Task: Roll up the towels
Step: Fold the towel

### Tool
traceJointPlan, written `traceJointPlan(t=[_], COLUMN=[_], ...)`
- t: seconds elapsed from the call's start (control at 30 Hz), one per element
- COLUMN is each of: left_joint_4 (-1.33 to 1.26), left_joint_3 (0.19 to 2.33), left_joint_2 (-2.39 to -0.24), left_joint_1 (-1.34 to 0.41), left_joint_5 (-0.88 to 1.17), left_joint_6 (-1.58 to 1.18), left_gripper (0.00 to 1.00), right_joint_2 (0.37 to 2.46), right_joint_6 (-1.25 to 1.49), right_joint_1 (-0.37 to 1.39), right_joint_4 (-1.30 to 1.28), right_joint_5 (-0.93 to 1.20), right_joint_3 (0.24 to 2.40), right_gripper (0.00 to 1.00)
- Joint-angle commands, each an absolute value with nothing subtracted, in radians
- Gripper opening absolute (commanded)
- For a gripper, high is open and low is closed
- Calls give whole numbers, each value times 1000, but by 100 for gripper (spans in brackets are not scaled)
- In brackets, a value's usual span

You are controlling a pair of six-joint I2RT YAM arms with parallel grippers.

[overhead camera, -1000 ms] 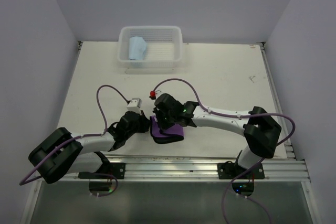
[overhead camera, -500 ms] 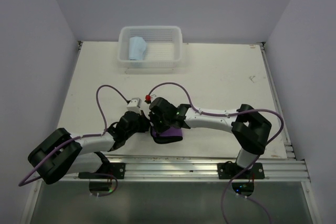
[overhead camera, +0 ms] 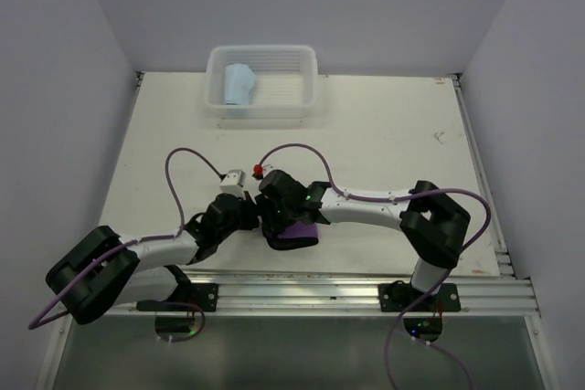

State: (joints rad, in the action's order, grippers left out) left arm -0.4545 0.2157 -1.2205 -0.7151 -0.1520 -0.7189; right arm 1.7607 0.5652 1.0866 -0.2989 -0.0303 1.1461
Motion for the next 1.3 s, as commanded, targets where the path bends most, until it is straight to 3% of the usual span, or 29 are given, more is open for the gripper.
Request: traceJointPlan(t=[0.0,0.2,0.83,1.27], left_joint_4=[-483,-457,-223,-239], left_joint_3=[212,212,265,397], left_joint_2=[-1198,-1177,-991,-1008], left_joint_1=[-719,-718,-709,-706], left_joint_5=[-155,-173,-311,-264], left_joint_6=[-716,-704,-620,-580], left_gripper=[9,9,10,10], right_joint_2=[1709,1645,1456,1557], right_joint_6=[581,592,663,644], right_joint_1=[1091,1094,990,887], right_joint_4=[-268,-275,-367,-330], right_joint_5=[-18,-32,-236,-198], right_joint_3=[1164,1132,989,1017], right_gripper=[38,40,10,8])
